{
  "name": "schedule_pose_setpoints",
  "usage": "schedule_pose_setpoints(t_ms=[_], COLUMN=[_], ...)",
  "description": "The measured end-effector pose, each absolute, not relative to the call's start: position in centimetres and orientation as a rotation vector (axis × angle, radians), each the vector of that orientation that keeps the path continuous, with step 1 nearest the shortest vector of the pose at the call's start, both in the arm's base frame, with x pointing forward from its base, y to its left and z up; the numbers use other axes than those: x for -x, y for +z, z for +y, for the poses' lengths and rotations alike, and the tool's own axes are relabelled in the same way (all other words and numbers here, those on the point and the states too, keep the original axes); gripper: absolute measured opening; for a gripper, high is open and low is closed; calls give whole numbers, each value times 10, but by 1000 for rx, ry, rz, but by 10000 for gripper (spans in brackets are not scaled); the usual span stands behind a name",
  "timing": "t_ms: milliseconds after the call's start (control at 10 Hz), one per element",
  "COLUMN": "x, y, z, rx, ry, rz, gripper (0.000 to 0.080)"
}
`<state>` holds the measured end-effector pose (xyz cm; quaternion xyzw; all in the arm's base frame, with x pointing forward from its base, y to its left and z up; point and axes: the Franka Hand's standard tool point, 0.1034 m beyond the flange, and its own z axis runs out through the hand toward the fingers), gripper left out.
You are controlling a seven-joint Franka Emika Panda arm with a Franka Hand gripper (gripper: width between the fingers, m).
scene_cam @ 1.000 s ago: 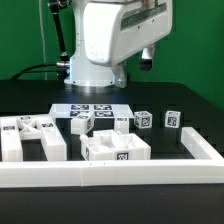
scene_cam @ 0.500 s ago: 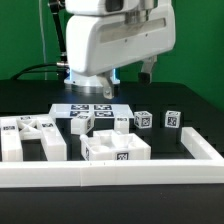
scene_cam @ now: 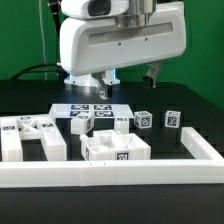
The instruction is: Assemble chair
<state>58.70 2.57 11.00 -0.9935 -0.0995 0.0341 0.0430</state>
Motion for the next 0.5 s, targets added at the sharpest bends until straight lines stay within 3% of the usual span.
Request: schedule_pose_setpoints(t_ms=[500], x=[-585], y=[75], z=[32], rx=[3047], ry=[36], rz=[-301], gripper=[650])
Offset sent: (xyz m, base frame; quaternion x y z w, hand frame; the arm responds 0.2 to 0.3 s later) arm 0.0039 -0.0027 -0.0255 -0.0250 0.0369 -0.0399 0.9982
